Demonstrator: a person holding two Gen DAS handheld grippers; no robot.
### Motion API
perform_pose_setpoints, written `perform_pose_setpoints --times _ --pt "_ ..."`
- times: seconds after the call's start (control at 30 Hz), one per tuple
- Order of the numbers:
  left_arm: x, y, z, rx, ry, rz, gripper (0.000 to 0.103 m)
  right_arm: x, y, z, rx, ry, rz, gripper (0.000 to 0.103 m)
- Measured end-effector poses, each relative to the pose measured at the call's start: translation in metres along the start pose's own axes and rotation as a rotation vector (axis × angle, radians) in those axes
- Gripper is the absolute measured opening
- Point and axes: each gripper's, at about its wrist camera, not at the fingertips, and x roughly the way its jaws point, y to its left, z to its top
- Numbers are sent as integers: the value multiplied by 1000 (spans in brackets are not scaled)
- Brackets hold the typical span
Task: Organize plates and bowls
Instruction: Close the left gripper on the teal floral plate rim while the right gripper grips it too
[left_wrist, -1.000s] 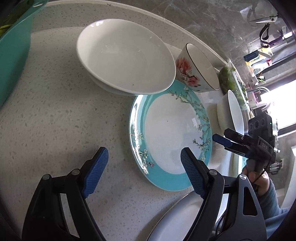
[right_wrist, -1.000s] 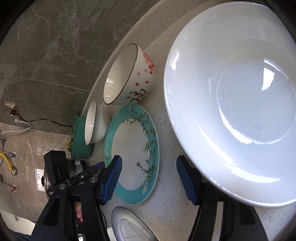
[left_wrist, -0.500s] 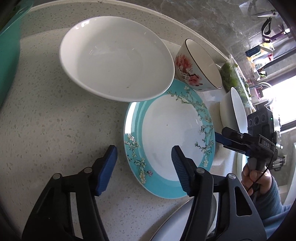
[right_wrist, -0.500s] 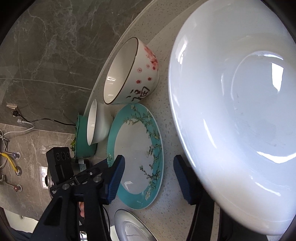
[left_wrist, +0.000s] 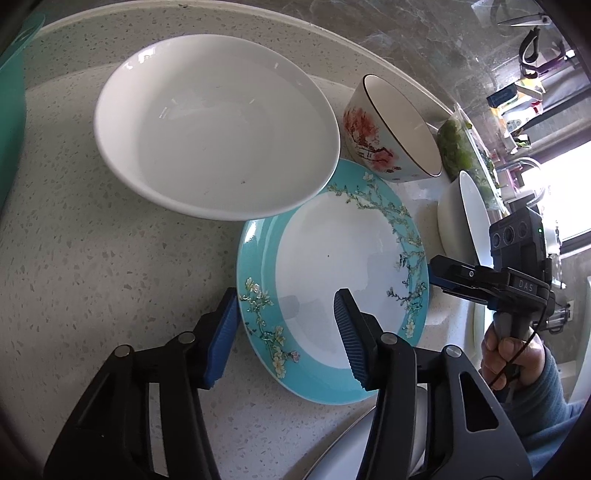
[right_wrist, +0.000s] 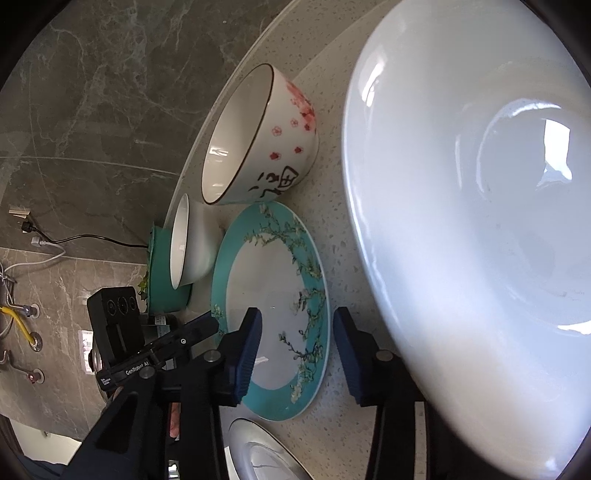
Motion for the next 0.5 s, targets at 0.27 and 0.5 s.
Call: perform_pose_setpoints --times 0.27,0.5 --pt "-3 9 -2 -5 -3 68 20 0 -2 3 3 10 -46 19" --pt "1 -5 -1 76 8 168 20 -4 -2 3 -12 9 -77 17"
